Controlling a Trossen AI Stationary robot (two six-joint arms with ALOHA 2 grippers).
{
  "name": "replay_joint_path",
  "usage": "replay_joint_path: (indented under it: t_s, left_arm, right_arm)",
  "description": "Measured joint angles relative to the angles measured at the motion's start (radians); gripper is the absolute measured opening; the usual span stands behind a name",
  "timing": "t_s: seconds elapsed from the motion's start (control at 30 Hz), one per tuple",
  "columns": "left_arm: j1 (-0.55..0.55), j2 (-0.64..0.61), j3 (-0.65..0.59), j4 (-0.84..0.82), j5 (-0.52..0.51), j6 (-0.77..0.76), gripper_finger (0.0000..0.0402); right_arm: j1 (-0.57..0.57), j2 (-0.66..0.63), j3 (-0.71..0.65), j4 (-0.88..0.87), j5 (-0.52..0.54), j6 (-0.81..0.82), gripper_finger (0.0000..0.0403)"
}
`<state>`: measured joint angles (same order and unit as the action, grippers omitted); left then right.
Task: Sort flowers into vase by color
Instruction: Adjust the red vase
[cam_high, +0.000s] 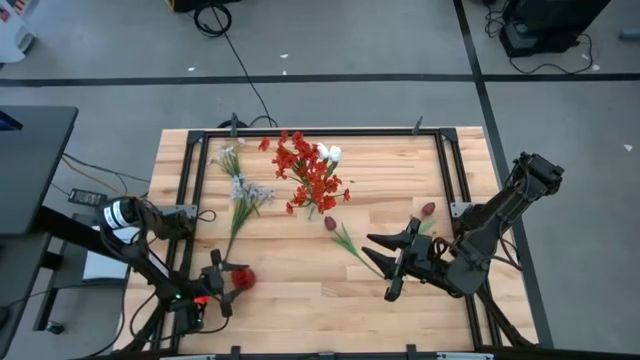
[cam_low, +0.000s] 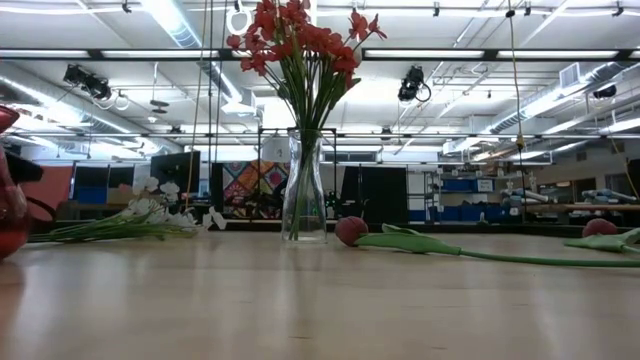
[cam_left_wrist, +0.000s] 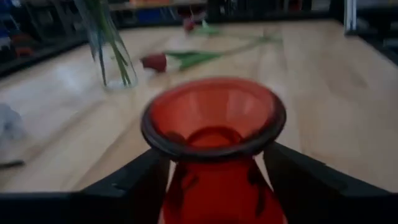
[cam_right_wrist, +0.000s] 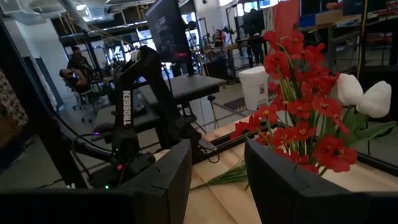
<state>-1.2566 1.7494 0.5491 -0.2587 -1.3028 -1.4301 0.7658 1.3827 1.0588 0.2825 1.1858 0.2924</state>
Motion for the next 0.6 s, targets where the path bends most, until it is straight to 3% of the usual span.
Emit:
replay_joint_path:
  t_s: [0.23, 0.43, 0.6]
  left_arm:
    - [-0.002, -0.131, 0.009, -0.053, 0.119, 0.042, 0.0314]
    - [0.0, -0.278, 0.03, -0.071, 0.225, 0.169, 0.0318]
    - [0.0, -0.439, 0.058, -0.168, 0.256, 0.22, 0.0318]
  right_arm:
    - [0.0, -0.005, 0.0, 0.003, 0.007, 0.075, 0.0158]
    - [-0.002, -0.041, 0.0, 0.015, 0.05, 0.159, 0.0158]
    - [-0.002, -0.074, 0.0, 0.04, 0.099, 0.161, 0.0158]
